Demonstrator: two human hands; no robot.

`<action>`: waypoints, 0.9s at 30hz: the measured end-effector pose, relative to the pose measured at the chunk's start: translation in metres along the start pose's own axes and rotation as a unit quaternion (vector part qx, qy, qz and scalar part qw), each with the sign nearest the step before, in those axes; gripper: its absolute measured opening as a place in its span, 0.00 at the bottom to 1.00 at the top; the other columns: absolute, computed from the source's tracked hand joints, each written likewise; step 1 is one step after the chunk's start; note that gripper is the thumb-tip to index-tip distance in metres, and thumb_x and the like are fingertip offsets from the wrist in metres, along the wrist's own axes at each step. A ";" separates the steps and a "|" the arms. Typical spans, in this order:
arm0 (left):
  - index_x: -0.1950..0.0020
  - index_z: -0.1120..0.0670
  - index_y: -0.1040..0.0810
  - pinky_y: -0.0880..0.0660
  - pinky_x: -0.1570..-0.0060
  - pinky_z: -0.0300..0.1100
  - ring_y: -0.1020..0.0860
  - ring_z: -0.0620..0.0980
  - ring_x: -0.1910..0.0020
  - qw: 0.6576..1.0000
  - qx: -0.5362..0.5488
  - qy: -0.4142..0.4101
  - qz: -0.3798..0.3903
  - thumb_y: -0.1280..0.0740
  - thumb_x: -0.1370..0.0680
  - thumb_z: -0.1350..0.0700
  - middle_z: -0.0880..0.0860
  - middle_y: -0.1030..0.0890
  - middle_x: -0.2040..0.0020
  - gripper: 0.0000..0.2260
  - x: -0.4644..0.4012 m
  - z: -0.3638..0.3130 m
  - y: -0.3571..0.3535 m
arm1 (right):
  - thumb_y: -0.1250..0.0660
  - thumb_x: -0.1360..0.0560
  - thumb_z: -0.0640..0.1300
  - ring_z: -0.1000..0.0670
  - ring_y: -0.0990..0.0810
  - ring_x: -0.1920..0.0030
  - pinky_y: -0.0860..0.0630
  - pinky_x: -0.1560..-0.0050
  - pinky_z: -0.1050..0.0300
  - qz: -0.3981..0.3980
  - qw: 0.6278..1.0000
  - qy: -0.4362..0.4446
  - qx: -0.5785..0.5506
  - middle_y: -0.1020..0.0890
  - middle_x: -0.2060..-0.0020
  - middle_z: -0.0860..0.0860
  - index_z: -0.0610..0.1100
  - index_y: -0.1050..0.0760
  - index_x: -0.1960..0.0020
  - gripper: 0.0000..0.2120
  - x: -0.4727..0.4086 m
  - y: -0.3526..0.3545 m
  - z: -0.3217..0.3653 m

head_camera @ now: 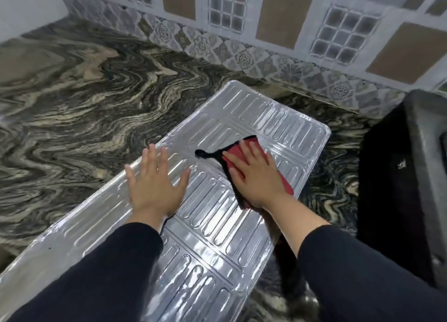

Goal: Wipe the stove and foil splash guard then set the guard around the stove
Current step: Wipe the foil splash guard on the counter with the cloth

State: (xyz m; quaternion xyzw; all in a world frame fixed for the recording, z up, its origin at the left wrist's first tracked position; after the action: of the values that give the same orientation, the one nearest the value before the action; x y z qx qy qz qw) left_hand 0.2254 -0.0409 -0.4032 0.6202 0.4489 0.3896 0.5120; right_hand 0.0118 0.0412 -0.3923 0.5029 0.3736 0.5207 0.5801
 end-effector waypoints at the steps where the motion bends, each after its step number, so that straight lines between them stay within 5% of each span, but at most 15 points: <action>1: 0.22 0.52 0.58 0.61 0.27 0.60 0.59 0.49 0.22 1.000 -0.001 -0.001 0.000 0.58 0.24 0.32 0.52 0.58 0.21 0.36 0.000 0.000 0.000 | 0.57 0.20 0.59 0.49 0.60 0.23 0.61 0.25 0.42 -0.005 1.000 -0.030 0.003 0.56 0.22 0.53 0.65 0.50 0.26 0.22 -0.001 0.003 -0.016; 8: 0.22 0.51 0.56 0.61 0.28 0.60 0.58 0.51 0.22 1.000 0.002 -0.010 -0.005 0.58 0.24 0.32 0.53 0.57 0.21 0.37 -0.001 0.000 0.001 | 0.57 0.20 0.57 0.45 0.59 0.23 0.60 0.26 0.38 -0.024 0.972 -0.232 -0.003 0.56 0.22 0.49 0.61 0.52 0.25 0.24 -0.053 0.028 -0.099; 14: 0.22 0.50 0.56 0.60 0.27 0.59 0.59 0.50 0.22 1.000 0.004 -0.009 -0.009 0.59 0.26 0.31 0.52 0.58 0.21 0.37 -0.002 0.000 -0.001 | 0.57 0.20 0.53 0.37 0.61 0.24 0.65 0.31 0.29 -0.044 0.926 -0.374 -0.020 0.58 0.23 0.41 0.56 0.54 0.23 0.25 -0.138 0.020 -0.045; 20: 0.22 0.49 0.58 0.63 0.27 0.58 0.61 0.49 0.22 1.000 -0.002 -0.001 -0.019 0.61 0.26 0.30 0.51 0.59 0.21 0.38 -0.003 -0.001 -0.003 | 0.60 0.20 0.55 0.40 0.61 0.23 0.64 0.28 0.35 -0.008 0.984 -0.179 0.005 0.59 0.22 0.44 0.56 0.56 0.23 0.25 -0.189 0.017 0.010; 27: 0.22 0.49 0.55 0.62 0.27 0.59 0.60 0.49 0.22 1.000 0.004 0.003 -0.012 0.60 0.27 0.31 0.51 0.59 0.21 0.38 -0.003 0.000 -0.006 | 0.58 0.19 0.56 0.47 0.58 0.22 0.62 0.25 0.44 -0.011 0.999 0.031 -0.019 0.54 0.22 0.50 0.58 0.50 0.24 0.24 -0.102 -0.008 0.069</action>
State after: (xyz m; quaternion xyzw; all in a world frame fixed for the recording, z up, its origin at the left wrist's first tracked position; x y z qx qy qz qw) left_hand 0.2235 -0.0433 -0.4091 0.6157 0.4589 0.3838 0.5129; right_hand 0.0618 -0.0718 -0.3948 0.4708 0.3870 0.5367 0.5835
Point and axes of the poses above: each hand's wrist, its own x-axis away from the middle knuckle, its own y-axis out of the back of the hand, z = x × y, the point moved 2 cm from there along -x, towards the middle knuckle
